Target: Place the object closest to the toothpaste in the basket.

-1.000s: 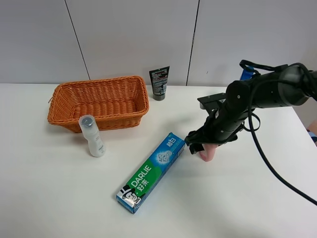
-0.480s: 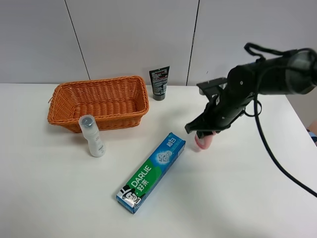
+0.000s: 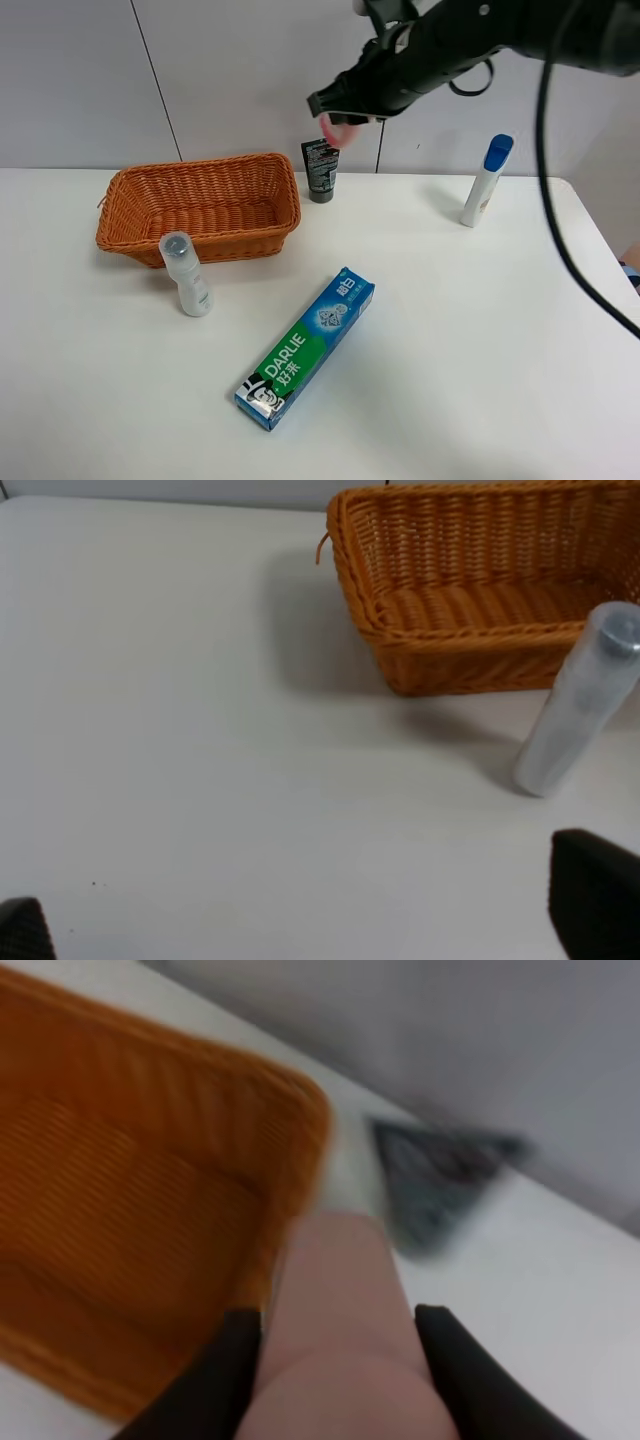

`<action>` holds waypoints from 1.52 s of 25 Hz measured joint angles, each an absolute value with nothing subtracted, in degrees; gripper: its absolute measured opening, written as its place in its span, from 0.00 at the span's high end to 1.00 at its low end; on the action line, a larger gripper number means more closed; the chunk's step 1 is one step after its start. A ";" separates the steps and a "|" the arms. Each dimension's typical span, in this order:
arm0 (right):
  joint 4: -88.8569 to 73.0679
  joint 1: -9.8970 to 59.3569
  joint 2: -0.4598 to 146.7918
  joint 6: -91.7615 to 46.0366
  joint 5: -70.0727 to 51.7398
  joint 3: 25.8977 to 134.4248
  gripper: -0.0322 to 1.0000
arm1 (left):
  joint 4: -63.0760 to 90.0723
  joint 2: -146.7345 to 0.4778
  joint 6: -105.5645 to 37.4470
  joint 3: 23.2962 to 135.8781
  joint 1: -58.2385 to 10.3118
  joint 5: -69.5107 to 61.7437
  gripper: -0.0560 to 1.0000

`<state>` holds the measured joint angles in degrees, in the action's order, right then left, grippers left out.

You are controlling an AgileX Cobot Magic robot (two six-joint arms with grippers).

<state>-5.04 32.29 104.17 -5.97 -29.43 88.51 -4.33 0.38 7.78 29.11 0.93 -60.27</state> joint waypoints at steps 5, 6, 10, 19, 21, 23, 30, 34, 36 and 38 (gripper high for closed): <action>-5.89 36.56 117.40 -6.96 -23.44 96.57 0.64 | -4.33 0.38 7.78 29.11 0.93 -60.27 0.01; -5.97 37.22 119.39 -6.96 -22.75 97.83 0.64 | -4.33 0.38 7.78 29.11 0.93 -60.27 0.01; -5.97 39.08 125.85 -8.73 -22.62 101.49 0.63 | -4.33 0.38 7.78 29.11 0.93 -60.27 0.01; -6.98 39.71 125.02 -9.09 -23.19 102.32 0.03 | -4.33 0.38 7.78 29.11 0.93 -60.27 0.01; -6.93 39.71 121.46 -8.69 -25.02 102.24 0.02 | -4.33 0.38 7.78 29.11 0.93 -60.27 0.01; -6.40 39.71 115.50 -8.28 -26.36 102.24 0.01 | -4.33 0.38 7.78 29.11 0.93 -60.27 0.01; 4.43 39.25 91.65 -3.60 -30.72 102.30 0.01 | -4.33 0.38 7.78 29.11 0.93 -60.27 0.01; 13.80 37.05 78.96 3.05 -36.51 97.73 0.01 | -4.33 0.38 7.78 29.11 0.93 -60.27 0.01; 16.11 34.78 72.75 5.46 -38.62 92.71 0.01 | -4.33 0.38 7.78 29.11 0.93 -60.27 0.01; 16.81 31.22 66.48 7.20 -40.54 85.29 0.01 | -4.33 0.38 7.78 29.11 0.93 -60.27 0.01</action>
<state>16.81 31.22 66.48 7.20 -40.54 85.29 -4.33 0.38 7.78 29.11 0.93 -60.27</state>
